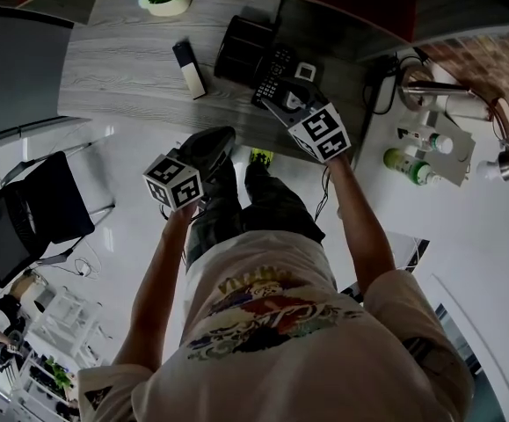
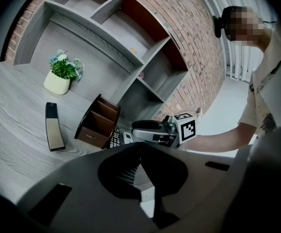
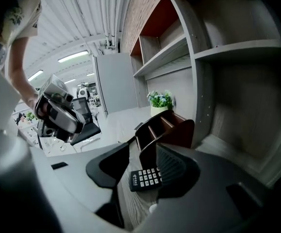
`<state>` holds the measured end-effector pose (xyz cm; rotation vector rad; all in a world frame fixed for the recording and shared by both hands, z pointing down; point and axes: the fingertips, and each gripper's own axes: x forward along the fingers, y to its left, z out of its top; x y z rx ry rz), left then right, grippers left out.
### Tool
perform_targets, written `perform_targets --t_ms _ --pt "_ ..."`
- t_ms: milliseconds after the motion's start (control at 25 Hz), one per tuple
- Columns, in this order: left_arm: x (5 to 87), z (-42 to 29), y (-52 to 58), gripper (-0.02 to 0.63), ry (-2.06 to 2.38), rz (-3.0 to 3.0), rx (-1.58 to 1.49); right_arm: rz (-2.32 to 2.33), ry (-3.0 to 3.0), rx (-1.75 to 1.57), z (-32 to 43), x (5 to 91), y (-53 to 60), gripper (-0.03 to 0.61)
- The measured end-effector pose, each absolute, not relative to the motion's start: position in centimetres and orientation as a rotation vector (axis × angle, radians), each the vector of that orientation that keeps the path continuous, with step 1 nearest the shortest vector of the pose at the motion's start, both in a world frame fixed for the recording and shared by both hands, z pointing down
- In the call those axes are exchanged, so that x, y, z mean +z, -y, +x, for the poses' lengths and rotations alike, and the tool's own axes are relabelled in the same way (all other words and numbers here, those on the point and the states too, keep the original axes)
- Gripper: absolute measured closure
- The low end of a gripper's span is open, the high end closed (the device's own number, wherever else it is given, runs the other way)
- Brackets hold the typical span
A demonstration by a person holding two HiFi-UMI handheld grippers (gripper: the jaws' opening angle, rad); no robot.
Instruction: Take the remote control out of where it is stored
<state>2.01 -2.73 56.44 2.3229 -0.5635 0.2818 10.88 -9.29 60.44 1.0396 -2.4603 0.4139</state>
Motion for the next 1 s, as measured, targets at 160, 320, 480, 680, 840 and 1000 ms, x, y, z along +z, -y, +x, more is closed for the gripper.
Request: perform_targets --t_ms 160,320,480,680,840,1000 --pt "55.4 1.8 2.7 0.608 0.562 2.342 0.275 1.08 2.486 0.433 11.3 58.5 8.6 0.472" --pt "54.3 1.4 2.5 0.608 0.543 2.354 0.264 1.131 2.51 0.466 11.1 56.9 7.9 0.515" --pt "53.3 0.7 1.6 0.608 0.509 2.359 0.237 1.18 2.546 0.502 9.9 54.9 6.8 0.528" --pt "51.5 -0.7 0.3 0.609 0.459 2.404 0.221 1.223 2.566 0.521 7.7 52.3 4.4 0.528" --pt "49.8 -2.1 0.0 0.609 0.426 2.444 0.168 1.269 2.555 0.477 6.4 50.0 3.4 0.528" --pt "47.6 -3.7 -0.8 0.609 0.407 2.462 0.085 1.318 2.552 0.483 4.7 48.1 1.4 0.528"
